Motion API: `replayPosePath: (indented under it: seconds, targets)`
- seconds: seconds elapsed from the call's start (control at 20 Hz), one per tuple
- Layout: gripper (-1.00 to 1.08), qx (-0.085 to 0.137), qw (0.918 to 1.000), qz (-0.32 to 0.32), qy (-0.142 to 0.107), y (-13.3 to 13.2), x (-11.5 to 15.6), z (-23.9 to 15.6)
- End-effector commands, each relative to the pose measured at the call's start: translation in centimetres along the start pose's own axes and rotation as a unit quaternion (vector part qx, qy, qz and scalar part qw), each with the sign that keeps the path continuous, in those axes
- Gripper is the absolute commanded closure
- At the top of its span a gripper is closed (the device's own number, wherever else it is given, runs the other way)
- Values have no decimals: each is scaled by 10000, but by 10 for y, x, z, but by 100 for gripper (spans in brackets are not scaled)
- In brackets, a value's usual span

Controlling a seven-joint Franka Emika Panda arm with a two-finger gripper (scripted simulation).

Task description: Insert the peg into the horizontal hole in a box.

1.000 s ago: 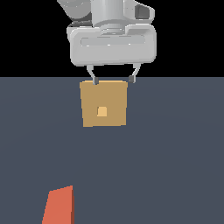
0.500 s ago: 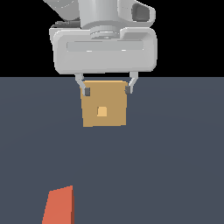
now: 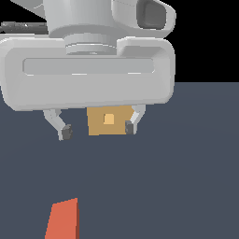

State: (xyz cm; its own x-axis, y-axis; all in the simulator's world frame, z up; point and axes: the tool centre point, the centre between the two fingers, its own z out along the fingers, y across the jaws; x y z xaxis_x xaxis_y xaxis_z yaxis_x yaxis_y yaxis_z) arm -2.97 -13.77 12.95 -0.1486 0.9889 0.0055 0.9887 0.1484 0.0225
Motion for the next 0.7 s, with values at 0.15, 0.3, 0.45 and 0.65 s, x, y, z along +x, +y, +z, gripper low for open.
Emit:
replayPosePath:
  seconds: [0.15,0.3,0.45,0.65]
  targets:
    - [-92,38,9997,-240,-6,-17,-53,21]
    - [-92,59,9993,-363,-9,-24,-82,32]
    - [-92,76,9989,-469,-11,-29,-106,41]
    - [-92,94,9983,-583,-15,-34,-133,51]
